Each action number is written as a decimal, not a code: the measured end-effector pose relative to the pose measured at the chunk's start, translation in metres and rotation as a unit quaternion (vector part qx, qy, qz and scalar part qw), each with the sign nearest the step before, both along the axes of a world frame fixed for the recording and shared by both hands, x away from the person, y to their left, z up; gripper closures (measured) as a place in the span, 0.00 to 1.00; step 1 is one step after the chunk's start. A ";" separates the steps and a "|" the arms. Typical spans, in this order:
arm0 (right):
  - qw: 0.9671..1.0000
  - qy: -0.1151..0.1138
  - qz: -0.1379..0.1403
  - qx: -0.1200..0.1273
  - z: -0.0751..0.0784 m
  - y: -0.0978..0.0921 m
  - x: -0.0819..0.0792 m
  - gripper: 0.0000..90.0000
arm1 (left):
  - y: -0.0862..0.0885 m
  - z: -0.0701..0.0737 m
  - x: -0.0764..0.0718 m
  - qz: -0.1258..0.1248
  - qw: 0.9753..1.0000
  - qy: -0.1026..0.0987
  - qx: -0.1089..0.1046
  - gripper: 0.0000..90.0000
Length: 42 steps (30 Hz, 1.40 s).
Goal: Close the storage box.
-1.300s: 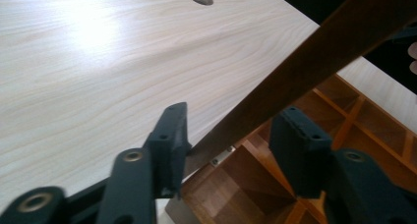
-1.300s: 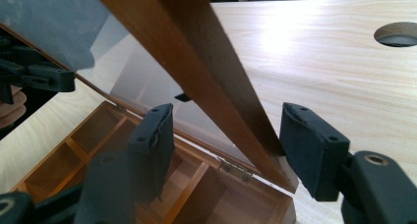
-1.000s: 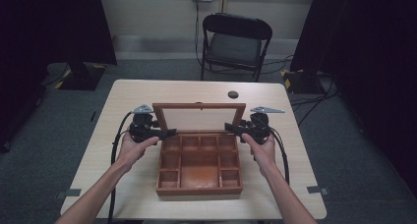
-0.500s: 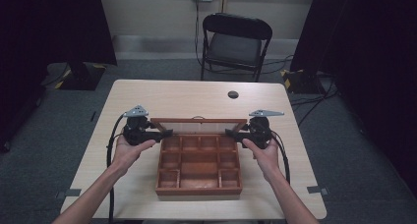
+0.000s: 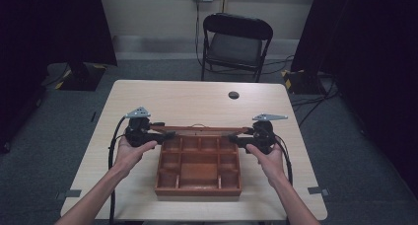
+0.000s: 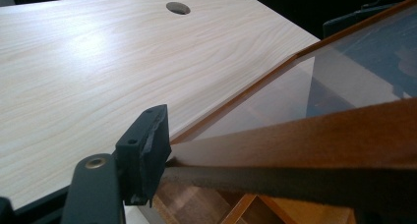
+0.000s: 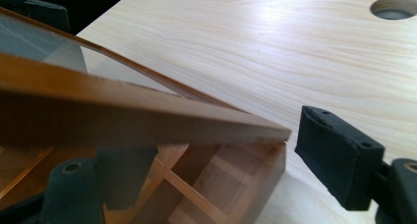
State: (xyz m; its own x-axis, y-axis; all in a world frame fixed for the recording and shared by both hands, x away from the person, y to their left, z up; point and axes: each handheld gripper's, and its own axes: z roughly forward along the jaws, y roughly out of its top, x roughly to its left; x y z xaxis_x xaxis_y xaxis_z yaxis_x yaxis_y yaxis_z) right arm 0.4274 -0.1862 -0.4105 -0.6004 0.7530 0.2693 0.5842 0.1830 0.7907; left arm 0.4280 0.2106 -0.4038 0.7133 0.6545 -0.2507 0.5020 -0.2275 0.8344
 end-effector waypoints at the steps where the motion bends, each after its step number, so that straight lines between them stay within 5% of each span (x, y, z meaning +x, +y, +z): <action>1: 1.000 0.001 -0.004 -0.001 0.000 -0.002 -0.001 0.26 | 0.000 0.000 0.000 0.000 1.000 0.000 0.000 0.36; 15: 0.998 0.027 -0.055 -0.022 -0.004 -0.031 -0.004 0.36 | 0.001 0.002 0.002 -0.001 1.000 0.006 -0.013 0.35; 28: 0.998 0.001 -0.060 -0.003 0.022 -0.036 0.000 0.39 | 0.005 0.003 -0.014 -0.011 1.000 0.002 0.011 0.31; 33: 0.999 -0.026 -0.034 0.013 0.042 -0.030 -0.002 0.35 | 0.003 0.002 -0.018 0.000 1.000 -0.002 0.011 0.30; 40: 0.999 -0.023 0.008 0.026 0.069 -0.011 -0.001 0.32 | 0.004 0.001 -0.019 0.003 1.000 -0.001 0.009 0.22; 42: 0.999 -0.022 0.025 0.025 0.078 -0.004 -0.001 0.38 | 0.004 0.000 -0.019 0.006 1.000 -0.002 0.006 0.21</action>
State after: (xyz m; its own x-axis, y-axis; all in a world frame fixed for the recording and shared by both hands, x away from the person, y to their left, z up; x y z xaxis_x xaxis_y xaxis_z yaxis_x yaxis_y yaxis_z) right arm 0.4260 -0.1906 -0.3327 -0.6483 0.7086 0.2785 0.5404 0.1706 0.8239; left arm 0.4088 0.2150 -0.4037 0.7064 0.6655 -0.2410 0.5019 -0.2309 0.8335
